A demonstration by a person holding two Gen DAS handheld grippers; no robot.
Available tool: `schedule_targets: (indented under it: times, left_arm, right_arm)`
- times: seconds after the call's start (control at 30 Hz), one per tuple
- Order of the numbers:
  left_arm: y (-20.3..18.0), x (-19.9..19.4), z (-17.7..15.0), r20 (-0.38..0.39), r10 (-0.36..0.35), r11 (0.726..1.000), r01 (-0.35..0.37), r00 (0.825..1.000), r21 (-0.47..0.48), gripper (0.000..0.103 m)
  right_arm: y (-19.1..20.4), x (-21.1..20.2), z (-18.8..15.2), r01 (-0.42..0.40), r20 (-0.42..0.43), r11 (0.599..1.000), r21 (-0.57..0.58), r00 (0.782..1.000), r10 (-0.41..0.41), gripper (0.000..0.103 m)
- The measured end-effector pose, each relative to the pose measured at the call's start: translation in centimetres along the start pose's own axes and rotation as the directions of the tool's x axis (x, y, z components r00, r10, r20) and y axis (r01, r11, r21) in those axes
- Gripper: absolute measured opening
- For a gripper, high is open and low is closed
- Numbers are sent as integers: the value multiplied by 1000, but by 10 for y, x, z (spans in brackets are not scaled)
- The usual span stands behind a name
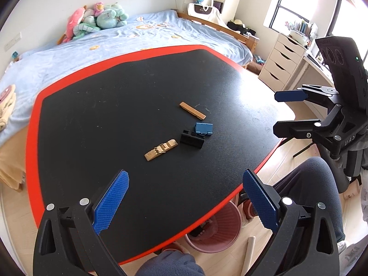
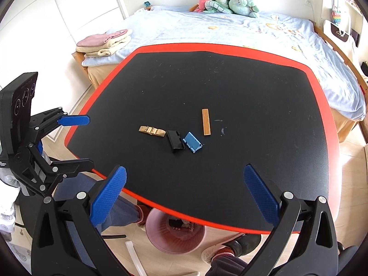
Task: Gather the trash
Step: 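Move both open grippers back over the remaining table items, then grasp the wooden clothespin with the left gripper while the right gripper grasps the wooden stick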
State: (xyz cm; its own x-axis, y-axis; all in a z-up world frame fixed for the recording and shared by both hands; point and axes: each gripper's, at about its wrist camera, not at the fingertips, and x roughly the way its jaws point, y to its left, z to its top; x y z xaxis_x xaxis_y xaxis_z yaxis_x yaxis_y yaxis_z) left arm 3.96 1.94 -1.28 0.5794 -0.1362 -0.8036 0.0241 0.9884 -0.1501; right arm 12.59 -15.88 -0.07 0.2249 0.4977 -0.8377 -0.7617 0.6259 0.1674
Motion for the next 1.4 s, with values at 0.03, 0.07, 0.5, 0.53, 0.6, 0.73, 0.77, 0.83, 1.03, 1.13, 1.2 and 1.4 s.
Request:
schedule_targets:
  times: [0.03, 0.07, 0.5, 0.53, 0.6, 0.73, 0.77, 0.83, 1.03, 1.13, 1.2, 1.4]
  left_arm:
    - [3, 4, 2, -8, -3, 1000, 3, 1000, 11, 95]
    - [6, 7, 5, -14, -6, 1000, 7, 1000, 24, 95]
    - [33, 61, 24, -101, -66, 988, 79, 993, 132, 95]
    - [34, 66, 25, -107, -73, 986, 88, 992, 140, 95]
    - [36, 74, 27, -117, -83, 982, 101, 990, 158, 95]
    - [38, 89, 27, -140, -104, 974, 130, 985, 186, 95]
    - [37, 91, 27, -142, -109, 972, 135, 984, 194, 95]
    - [37, 95, 26, -141, -115, 969, 143, 983, 202, 95]
    - [35, 100, 24, -135, -118, 963, 147, 984, 226, 80]
    - [34, 97, 22, -127, -116, 963, 143, 985, 230, 71]
    - [33, 96, 22, -125, -108, 962, 135, 986, 236, 59]
    - [33, 93, 19, -137, -91, 963, 122, 986, 242, 27]
  right_arm:
    - [-2, 5, 5, 4, -4, 1000, -1, 1000, -4, 100]
    - [-4, 10, 9, 11, -8, 1000, 0, 1000, -11, 100]
    - [-25, 89, 50, 80, -98, 997, 1, 992, -79, 100]
    - [-27, 94, 51, 82, -105, 997, 3, 991, -82, 100]
    - [-29, 105, 52, 86, -118, 996, 6, 989, -85, 100]
    - [-33, 122, 55, 93, -133, 996, 7, 987, -92, 100]
    - [-34, 125, 55, 94, -136, 996, 9, 986, -92, 100]
    - [-36, 130, 56, 94, -139, 995, 10, 986, -92, 100]
    - [-34, 144, 54, 87, -151, 996, -12, 985, -87, 91]
    - [-30, 148, 55, 106, -144, 994, -30, 984, -109, 79]
    - [-29, 147, 55, 114, -133, 993, -40, 984, -119, 69]
    - [-29, 144, 53, 107, -126, 992, -60, 986, -114, 40]
